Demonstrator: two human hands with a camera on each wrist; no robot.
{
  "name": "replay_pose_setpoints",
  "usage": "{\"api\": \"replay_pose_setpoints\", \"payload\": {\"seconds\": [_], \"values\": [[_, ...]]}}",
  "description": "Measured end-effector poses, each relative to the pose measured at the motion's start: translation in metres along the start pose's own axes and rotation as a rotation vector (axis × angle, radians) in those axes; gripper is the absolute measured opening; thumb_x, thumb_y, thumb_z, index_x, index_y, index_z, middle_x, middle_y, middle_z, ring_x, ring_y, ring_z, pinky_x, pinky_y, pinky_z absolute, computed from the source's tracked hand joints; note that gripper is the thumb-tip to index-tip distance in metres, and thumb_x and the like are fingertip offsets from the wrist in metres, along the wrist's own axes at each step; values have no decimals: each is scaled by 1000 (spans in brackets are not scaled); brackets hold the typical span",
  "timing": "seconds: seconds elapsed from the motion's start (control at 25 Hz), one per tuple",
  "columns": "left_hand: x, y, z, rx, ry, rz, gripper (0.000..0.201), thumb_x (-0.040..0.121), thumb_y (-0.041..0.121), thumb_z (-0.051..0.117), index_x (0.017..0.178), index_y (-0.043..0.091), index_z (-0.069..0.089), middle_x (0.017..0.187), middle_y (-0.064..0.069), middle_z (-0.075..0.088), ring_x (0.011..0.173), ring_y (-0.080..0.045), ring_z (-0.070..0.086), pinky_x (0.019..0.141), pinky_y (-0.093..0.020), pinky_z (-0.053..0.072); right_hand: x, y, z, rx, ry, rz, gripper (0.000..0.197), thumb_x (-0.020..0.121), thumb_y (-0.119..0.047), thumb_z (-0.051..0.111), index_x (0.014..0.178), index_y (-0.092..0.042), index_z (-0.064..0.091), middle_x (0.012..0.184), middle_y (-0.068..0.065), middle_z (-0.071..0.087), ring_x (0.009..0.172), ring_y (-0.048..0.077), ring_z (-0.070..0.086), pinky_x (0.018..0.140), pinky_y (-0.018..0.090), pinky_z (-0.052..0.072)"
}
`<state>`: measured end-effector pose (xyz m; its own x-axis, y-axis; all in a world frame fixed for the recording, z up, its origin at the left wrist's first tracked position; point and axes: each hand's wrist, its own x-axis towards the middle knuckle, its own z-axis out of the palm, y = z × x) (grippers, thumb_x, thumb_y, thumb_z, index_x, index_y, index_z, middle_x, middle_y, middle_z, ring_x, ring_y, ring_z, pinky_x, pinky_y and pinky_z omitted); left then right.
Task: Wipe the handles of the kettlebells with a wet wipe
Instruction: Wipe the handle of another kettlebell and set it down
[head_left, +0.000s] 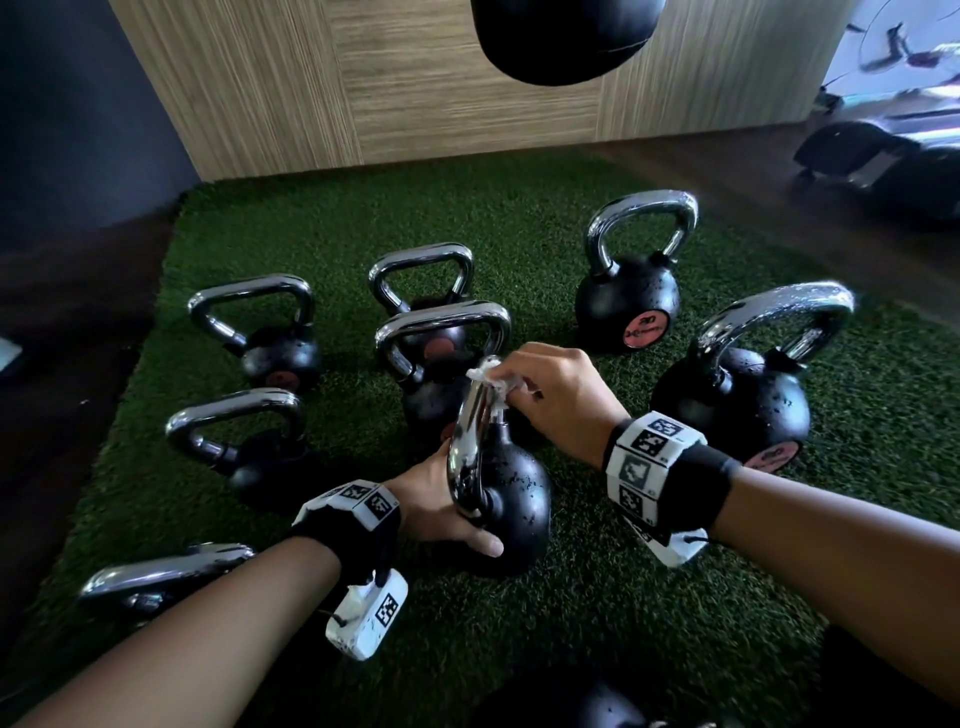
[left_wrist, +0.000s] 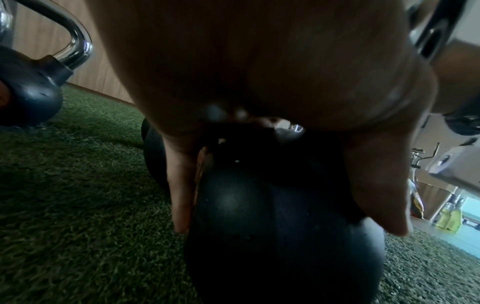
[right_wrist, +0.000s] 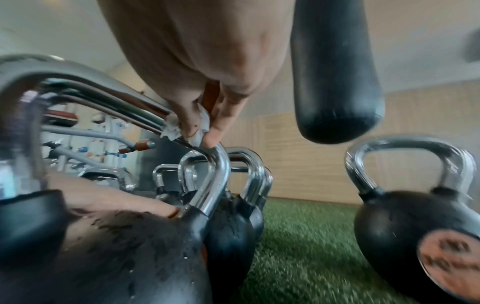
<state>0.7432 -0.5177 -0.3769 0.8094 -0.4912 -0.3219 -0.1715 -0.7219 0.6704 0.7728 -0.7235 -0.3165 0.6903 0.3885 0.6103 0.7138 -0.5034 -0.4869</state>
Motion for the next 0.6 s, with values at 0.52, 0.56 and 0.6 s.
{"api": "replay_pose_setpoints", "payload": {"seconds": [0.52,0.56,0.6], "values": [[3,-6,-9,33,-45,-14,109,62,43,95,151,26,35,148,15,45,137,-2,43,115,-21,34,-22,-39,-4,185,-93,248,19,68,-16,91,84,-19,80,75,-8,76,63,-5,65,66,9,51],[3,-6,-10,59,-53,-5,107,62,46,94,151,27,36,148,15,45,136,-2,43,117,-23,34,-21,-40,-4,228,-102,354,21,66,-18,92,81,-20,78,73,-7,75,66,1,69,67,18,56],[4,-4,-10,87,-65,5,104,64,48,92,150,27,38,149,14,44,137,-3,42,119,-26,33,-19,-39,-5,281,-125,446,22,65,-19,92,80,-18,76,73,-4,75,69,10,72,69,28,60]]}}
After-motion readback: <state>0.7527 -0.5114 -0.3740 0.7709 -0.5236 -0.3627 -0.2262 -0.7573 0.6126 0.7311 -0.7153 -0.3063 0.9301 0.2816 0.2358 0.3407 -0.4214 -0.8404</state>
